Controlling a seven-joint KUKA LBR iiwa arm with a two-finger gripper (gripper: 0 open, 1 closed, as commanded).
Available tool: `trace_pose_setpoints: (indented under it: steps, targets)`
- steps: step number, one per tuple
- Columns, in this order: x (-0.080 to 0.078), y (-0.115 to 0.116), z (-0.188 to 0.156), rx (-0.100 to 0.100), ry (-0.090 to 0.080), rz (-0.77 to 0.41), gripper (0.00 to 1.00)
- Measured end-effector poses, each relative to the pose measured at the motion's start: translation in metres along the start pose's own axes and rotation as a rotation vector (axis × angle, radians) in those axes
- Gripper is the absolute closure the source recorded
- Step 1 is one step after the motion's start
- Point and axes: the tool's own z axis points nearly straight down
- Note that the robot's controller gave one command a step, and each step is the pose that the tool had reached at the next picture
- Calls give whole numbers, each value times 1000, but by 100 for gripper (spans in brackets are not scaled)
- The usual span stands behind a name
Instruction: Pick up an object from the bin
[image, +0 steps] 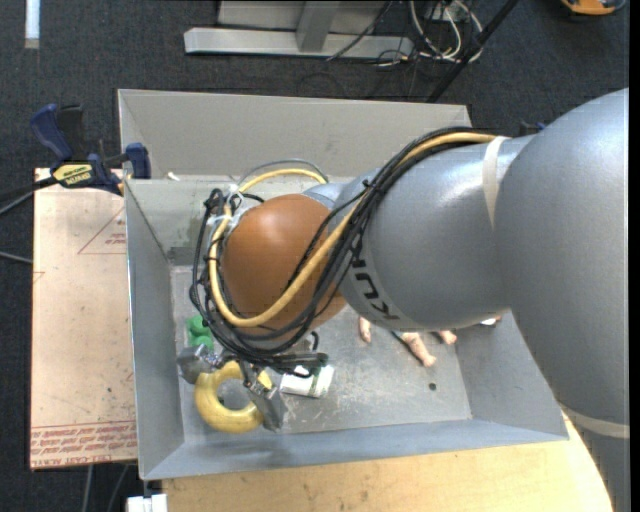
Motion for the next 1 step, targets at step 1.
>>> trace_pose_setpoints:
  steps: [1]
  targets:
    - [0,0,-15,0,-1,1,100]
